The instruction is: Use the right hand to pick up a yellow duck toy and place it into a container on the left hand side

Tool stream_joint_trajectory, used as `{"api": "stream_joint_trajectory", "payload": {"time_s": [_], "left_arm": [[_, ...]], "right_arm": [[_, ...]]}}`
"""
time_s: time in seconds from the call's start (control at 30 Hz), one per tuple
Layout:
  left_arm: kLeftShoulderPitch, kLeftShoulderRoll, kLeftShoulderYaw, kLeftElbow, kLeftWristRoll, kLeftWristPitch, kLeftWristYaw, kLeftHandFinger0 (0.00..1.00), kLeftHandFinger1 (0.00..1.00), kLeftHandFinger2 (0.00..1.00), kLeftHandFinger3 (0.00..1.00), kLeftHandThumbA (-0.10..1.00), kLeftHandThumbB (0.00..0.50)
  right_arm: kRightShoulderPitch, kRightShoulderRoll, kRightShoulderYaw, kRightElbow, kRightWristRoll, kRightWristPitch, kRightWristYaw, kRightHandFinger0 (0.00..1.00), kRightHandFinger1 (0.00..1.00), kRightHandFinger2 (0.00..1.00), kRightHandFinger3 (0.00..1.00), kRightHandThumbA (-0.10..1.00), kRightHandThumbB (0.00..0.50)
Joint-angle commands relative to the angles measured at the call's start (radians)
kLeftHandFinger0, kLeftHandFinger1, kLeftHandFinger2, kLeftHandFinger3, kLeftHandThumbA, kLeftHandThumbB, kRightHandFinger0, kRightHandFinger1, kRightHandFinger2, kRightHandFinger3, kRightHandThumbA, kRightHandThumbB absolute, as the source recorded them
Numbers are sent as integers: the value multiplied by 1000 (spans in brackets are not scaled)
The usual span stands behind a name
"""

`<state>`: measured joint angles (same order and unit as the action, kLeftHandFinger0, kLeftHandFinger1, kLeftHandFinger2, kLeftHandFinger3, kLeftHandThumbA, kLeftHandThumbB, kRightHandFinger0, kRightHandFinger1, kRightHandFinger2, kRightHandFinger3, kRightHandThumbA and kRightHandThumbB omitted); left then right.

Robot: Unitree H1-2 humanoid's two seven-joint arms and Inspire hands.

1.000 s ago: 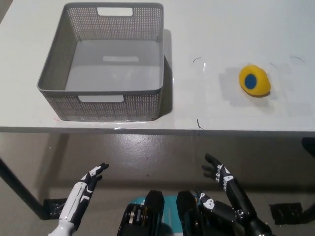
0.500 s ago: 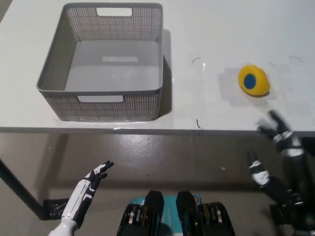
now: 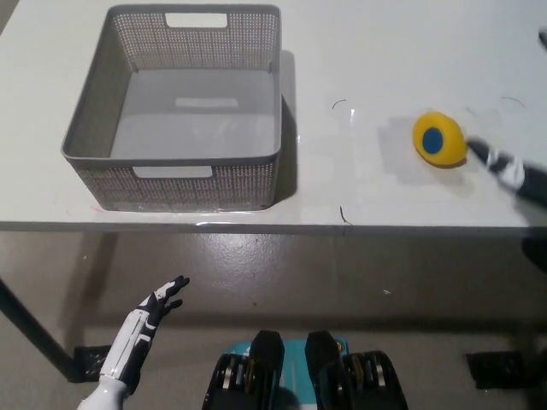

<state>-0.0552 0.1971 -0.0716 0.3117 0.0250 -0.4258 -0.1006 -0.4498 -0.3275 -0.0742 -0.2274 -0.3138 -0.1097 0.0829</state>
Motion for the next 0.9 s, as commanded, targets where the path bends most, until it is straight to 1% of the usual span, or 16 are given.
{"api": "stream_joint_trajectory", "payload": {"time_s": [0.0,0.03,0.07,0.17,0.33,0.47,0.6,0.67,0.7,0.8,0.87], "left_arm": [[2,6,12,-37,-18,-44,-11,951,1000,1000,1000,1000,500],[4,7,14,-37,-18,-44,-11,962,1000,1000,1000,1000,500],[3,8,14,-36,-18,-44,-12,965,1000,1000,1000,1000,500],[5,7,19,-32,-15,-44,-9,965,1000,1000,1000,1000,500],[8,6,26,-22,-21,-44,-11,954,1000,1000,1000,1000,500],[11,5,26,-22,-19,-44,-10,947,1000,1000,1000,1000,500],[10,2,23,-26,-11,-44,-7,946,1000,1000,1000,1000,500],[13,-1,25,-29,-11,-44,-5,951,1000,1000,1000,1000,500],[12,-1,25,-27,-12,-44,-5,950,1000,1000,1000,1000,500],[25,5,28,-27,-17,-44,-9,954,1000,1000,1000,1000,500],[30,5,27,-33,-7,-44,-5,961,1000,1000,1000,1000,500]], "right_arm": [[-235,-72,43,190,-90,165,64,1000,1000,1000,1000,861,403],[-283,-80,59,261,-97,163,65,1000,1000,1000,1000,830,398],[-303,-83,66,293,-98,160,64,1000,1000,1000,1000,824,398],[-415,-102,120,472,-139,152,57,1000,1000,1000,1000,810,417],[-560,-112,189,746,-150,105,51,1000,1000,1000,1000,780,406],[-663,-105,239,960,-165,91,37,1000,1000,1000,1000,776,436],[-699,-97,267,1097,-157,64,4,1000,1000,1000,1000,781,419],[-714,-91,280,1175,-153,47,-12,1000,1000,1000,1000,802,440],[-721,-88,289,1207,-158,52,-18,1000,1000,1000,1000,802,435],[-725,-77,316,1286,-172,31,-51,1000,1000,1000,1000,769,449],[-725,-81,352,1338,-199,17,-82,1000,1000,1000,1000,811,460]]}}
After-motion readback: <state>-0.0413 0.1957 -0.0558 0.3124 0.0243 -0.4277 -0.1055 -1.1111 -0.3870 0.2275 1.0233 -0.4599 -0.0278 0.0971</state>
